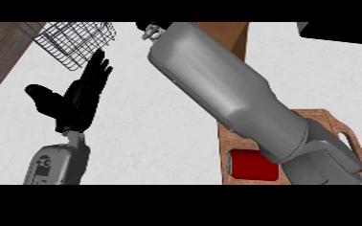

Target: Pick the cupcake from the cutting board and place it in the cardboard box

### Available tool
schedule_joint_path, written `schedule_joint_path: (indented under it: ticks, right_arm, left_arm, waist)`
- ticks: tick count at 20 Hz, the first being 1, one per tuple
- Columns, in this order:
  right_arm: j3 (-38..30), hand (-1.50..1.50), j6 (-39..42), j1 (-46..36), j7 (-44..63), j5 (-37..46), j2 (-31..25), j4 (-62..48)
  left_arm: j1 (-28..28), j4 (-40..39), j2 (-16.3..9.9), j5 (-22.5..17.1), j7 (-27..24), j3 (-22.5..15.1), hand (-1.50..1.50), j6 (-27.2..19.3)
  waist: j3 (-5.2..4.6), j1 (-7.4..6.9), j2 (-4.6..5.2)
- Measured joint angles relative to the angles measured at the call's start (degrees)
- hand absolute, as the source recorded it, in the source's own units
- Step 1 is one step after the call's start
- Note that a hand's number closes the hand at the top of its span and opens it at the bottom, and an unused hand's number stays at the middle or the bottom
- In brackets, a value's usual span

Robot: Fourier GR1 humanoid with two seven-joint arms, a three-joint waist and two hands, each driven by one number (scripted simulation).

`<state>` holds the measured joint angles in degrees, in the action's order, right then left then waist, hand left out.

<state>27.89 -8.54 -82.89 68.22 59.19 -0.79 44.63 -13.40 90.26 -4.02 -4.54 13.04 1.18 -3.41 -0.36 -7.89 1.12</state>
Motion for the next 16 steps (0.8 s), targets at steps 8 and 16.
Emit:
schedule_joint_path:
  ticks: [8, 16]
  right_arm:
    - [0.91, 1.5, -3.29, 0.69, -2.3, -1.5, 0.14, -10.0]
    - [-2.97, -1.5, 1.16, 3.79, -5.2, -10.54, 0.44, -20.48]
  left_arm:
    - [1.06, 0.79, -0.45, -0.47, -0.48, 1.22, 0.0, -0.23]
    - [1.86, 1.14, -0.67, -0.39, -0.92, 1.45, 0.0, -0.17]
  waist:
    - [0.13, 1.91, 0.04]
    - [0.18, 2.37, 0.22]
